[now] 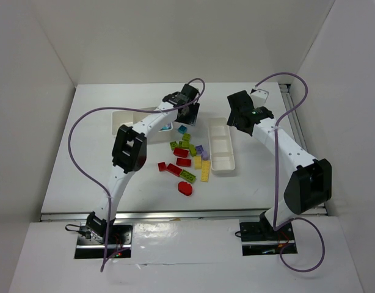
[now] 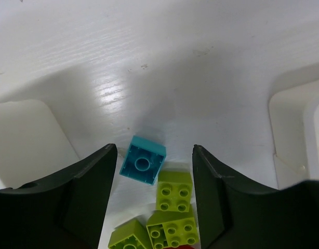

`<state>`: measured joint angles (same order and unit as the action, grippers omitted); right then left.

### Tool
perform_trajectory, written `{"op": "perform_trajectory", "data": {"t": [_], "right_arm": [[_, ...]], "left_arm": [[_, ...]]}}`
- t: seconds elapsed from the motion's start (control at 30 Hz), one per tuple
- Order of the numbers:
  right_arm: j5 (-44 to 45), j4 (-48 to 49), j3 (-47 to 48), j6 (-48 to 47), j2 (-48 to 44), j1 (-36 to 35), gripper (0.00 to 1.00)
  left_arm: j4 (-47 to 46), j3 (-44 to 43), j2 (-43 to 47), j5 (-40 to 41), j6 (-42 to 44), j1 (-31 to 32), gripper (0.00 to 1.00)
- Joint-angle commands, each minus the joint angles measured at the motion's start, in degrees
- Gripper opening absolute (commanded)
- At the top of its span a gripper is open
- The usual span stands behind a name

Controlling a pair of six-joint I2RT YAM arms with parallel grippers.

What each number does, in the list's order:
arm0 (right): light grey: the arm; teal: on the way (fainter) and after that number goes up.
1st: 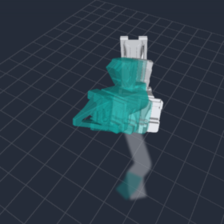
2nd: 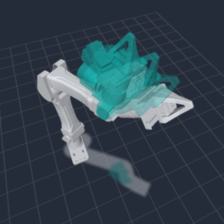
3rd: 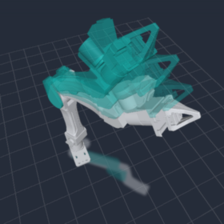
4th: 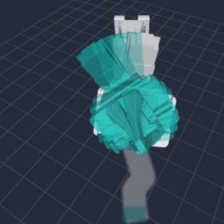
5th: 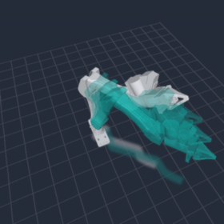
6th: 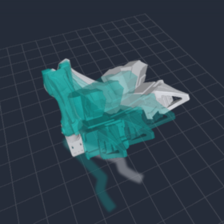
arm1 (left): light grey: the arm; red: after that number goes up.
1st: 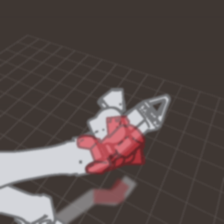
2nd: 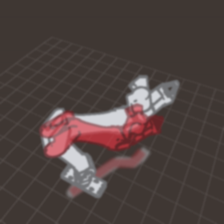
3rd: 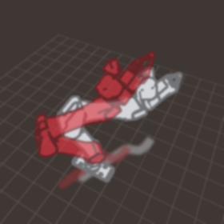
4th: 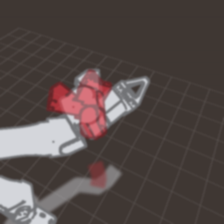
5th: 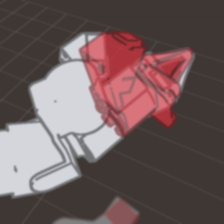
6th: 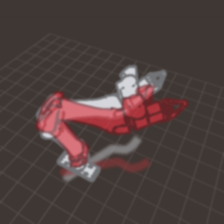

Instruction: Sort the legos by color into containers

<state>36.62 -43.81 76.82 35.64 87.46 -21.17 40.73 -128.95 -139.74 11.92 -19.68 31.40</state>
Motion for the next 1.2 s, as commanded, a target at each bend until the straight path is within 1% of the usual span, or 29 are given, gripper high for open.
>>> {"op": "perform_trajectory", "data": {"t": [0.0, 0.03, 0.17, 0.23, 0.3, 0.5, 0.67, 0.7, 0.8, 0.83, 0.87, 0.93, 0.97, 1.03, 1.07, 1.17], "right_arm": [[0.38, -1.45, 1.76, -0.57, -0.28, 0.34, 1.0], [-0.23, -1.45, 1.76, -0.57, -0.27, 0.34, 1.0], [-0.23, -2.5, 2.81, -1.1, -0.27, 0.34, 1.0], [-0.23, -2.51, 2.81, -1.1, -0.27, 0.34, 1.0], [-0.23, -3.12, 2.81, -1.62, 0.25, 0.34, 1.0], [-0.23, -3.65, 4.39, -2.15, 1.3, 0.34, 1.0], [-0.23, -3.65, 4.39, -2.67, 1.31, 0.34, 1.0], [-0.23, -3.65, 4.39, -2.68, 1.31, 0.34, 1.0], [-0.23, -3.65, 4.39, -2.68, 1.92, 0.34, 1.0], [-0.23, -3.65, 4.39, -2.68, 1.92, 0.34, 1.0], [-0.23, -3.65, 4.39, -2.68, 1.92, 0.34, 1.0], [-0.23, -3.65, 3.79, -2.68, 1.92, 0.34, 1.0], [-0.23, -2.95, 3.78, -3.46, 1.92, 0.34, 1.0], [-1.03, -2.33, 3.78, -3.47, 1.92, 0.34, 0.98], [-1.03, -2.33, 3.78, -3.47, 1.92, 0.34, 0.98], [-1.03, -1.8, 3.26, -3.47, 1.4, 0.34, 0.98]], "left_arm": [[0.05, 1.15, -2.03, -0.67, -0.18, -2.12, 0.69], [0.05, 1.15, -2.03, -0.67, -0.7, -2.13, 0.68], [0.05, 1.68, -2.03, -1.2, -0.71, -2.13, 0.68], [0.05, 1.68, -2.55, -1.2, -0.71, -2.13, 0.72], [-0.47, 2.29, -2.55, -1.2, -0.71, -2.13, 0.72], [-0.48, 3.35, -3.08, -4.01, -1.23, -2.13, 0.62], [0.05, 3.35, -3.08, -4.72, -1.24, -2.13, 0.59], [0.05, 3.35, -3.08, -4.72, -1.24, -1.61, 0.57], [0.66, 2.65, -2.38, -4.19, -1.76, -1.6, 0.41], [0.67, 2.04, -1.77, -4.19, -1.76, -0.99, 0.27], [0.67, 1.42, -1.76, -4.88, -1.76, -0.99, 0.24], [0.67, -0.59, 0.16, -7.78, -2.29, -0.99, 0.2], [0.67, -1.3, 0.78, -10.23, -2.81, -0.99, 0.2], [0.67, -2.45, 2.19, -11.83, -3.61, -0.99, 0.18], [0.67, -3.06, 3.93, -11.84, -4.39, -0.99, 0.14], [0.67, -2.46, 7.1, -9.47, -5.1, -0.99, 0.08]]}}
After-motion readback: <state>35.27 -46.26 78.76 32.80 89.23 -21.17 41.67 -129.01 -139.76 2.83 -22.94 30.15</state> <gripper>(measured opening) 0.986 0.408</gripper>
